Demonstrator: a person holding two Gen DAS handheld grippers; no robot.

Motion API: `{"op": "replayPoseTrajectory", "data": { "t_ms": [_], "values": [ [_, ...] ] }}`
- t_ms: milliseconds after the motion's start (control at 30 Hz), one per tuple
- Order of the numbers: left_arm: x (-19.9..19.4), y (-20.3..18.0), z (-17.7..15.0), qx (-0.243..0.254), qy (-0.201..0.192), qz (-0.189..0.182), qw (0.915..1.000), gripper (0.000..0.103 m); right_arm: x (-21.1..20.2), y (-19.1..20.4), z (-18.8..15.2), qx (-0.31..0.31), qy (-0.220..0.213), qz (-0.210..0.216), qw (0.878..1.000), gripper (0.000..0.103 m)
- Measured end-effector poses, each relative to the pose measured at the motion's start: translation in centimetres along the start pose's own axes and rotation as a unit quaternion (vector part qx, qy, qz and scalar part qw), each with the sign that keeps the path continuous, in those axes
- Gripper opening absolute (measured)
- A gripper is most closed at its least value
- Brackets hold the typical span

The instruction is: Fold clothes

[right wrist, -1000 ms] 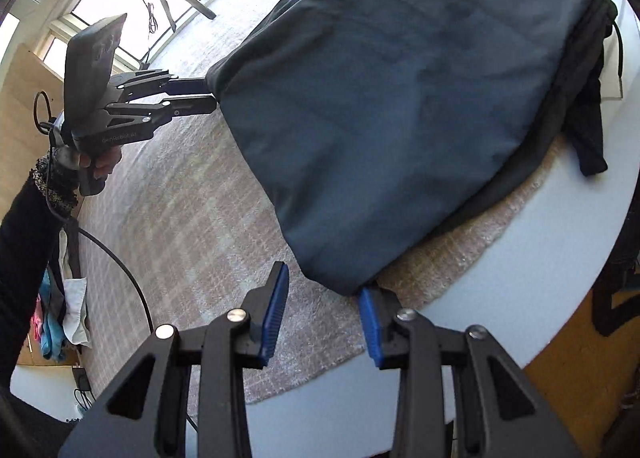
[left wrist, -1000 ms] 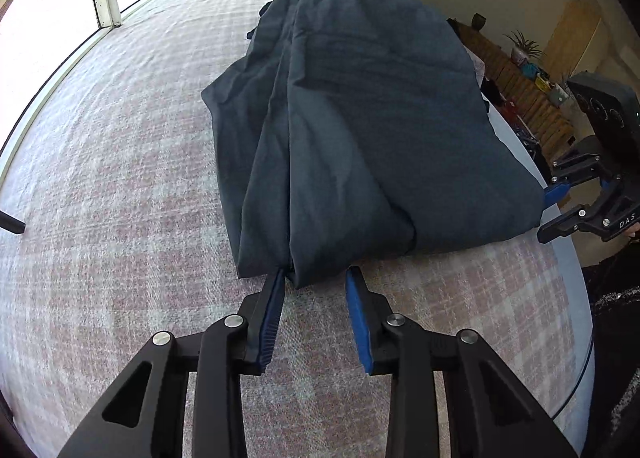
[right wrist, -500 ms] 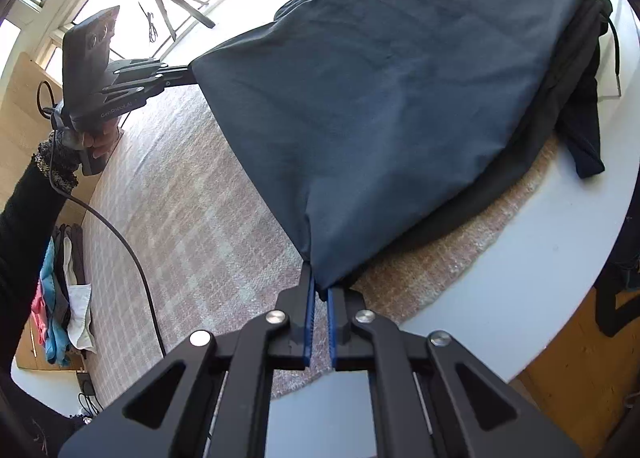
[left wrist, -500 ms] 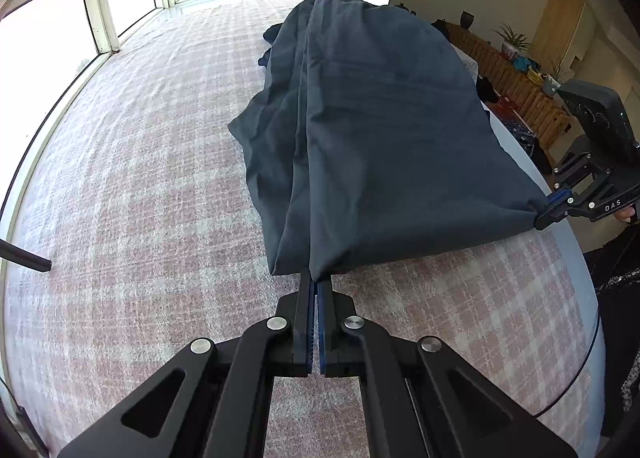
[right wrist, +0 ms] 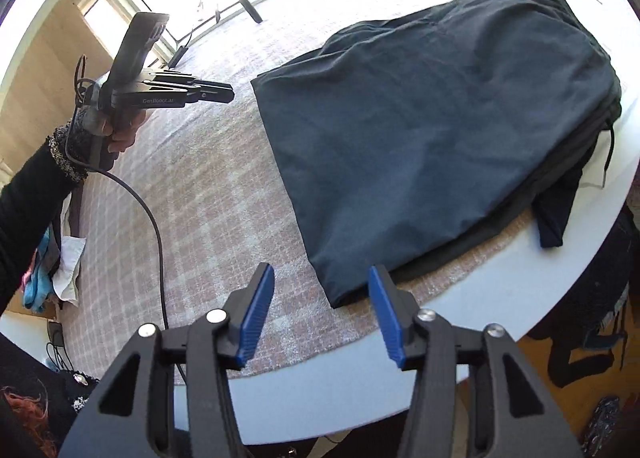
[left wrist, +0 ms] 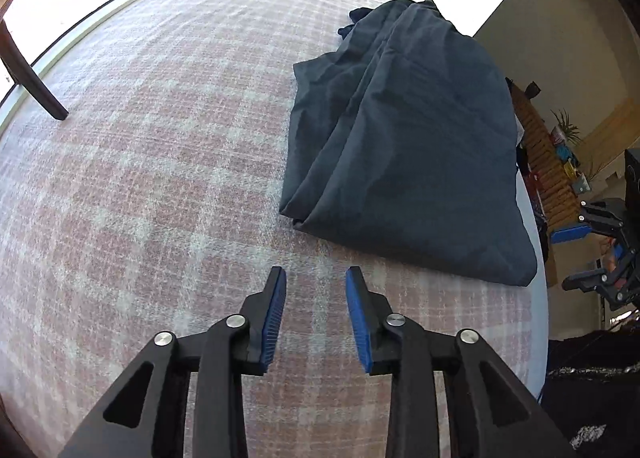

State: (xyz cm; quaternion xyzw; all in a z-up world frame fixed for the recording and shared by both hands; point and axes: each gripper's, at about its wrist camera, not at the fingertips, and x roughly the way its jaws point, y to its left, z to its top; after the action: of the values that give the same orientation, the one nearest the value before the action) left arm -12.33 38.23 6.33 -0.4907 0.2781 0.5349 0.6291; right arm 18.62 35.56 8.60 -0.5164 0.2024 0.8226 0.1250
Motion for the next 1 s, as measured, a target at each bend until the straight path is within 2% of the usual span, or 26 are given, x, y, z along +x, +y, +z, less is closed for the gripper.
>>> {"op": "replayPoseTrajectory", "data": {
  "t_ms": [100,133,200,300,400,433,467,500,567,700,800,933,1000],
  "values": [
    [1.1,-1.4,-0.4,-0.058,-0.004,-0.01,0.9982,0.055,1.6,1.9,0.7,-0.088,0.002,-0.045,0.995,0.053],
    [1.4,-2.6,-2.2,-0.086,-0.009,-0.013,0.9961,0.058,2.2,2.0,0.6,-0.107,0.005,-0.057,0.993,0.053],
    [1.7,-2.3,-2.0,-0.135,-0.025,-0.013,0.9905,0.058,3.3,2.2,0.5,-0.142,0.012,-0.08,0.987,0.053],
    [2.0,-2.0,-2.1,-0.19,-0.043,-0.019,0.9806,0.053,4.5,2.4,0.3,-0.174,0.019,-0.104,0.979,0.053],
    [4.4,-1.5,-1.2,-0.22,-0.043,-0.014,0.9744,0.012,5.4,2.3,0.2,-0.196,0.024,-0.116,0.973,0.05],
    [4.5,-1.4,-1.3,-0.234,-0.049,-0.019,0.9707,0.01,5.6,2.1,0.1,-0.2,0.028,-0.116,0.973,0.046],
    [4.5,-1.2,-1.4,-0.248,-0.056,-0.025,0.9667,0.008,5.8,1.9,-0.1,-0.204,0.033,-0.109,0.972,0.031],
    [4.3,-1.3,-1.5,-0.258,-0.06,-0.024,0.9641,0.006,5.7,1.6,-0.1,-0.209,0.035,-0.099,0.972,0.022],
    [3.8,-1.5,-1.7,-0.274,-0.068,-0.018,0.959,0.005,5.5,1.2,0.0,-0.223,0.031,-0.095,0.97,0.009],
    [1.8,-3.2,-1.2,-0.278,-0.078,0.0,0.9575,0.004,3.7,0.4,0.3,-0.242,0.015,-0.073,0.967,0.006],
    [-0.5,-5.0,-0.1,-0.276,-0.088,0.01,0.957,0.004,0.8,-0.6,0.8,-0.247,-0.001,-0.049,0.968,0.006],
    [-4.4,-8.4,3.1,-0.265,-0.123,0.024,0.9562,0.004,-4.3,-3.3,2.8,-0.239,-0.027,0.0,0.971,0.006],
    [-5.8,-9.6,6.0,-0.255,-0.138,0.028,0.9566,0.004,-6.9,-5.4,4.2,-0.229,-0.042,0.026,0.972,0.005]
  ]
}}
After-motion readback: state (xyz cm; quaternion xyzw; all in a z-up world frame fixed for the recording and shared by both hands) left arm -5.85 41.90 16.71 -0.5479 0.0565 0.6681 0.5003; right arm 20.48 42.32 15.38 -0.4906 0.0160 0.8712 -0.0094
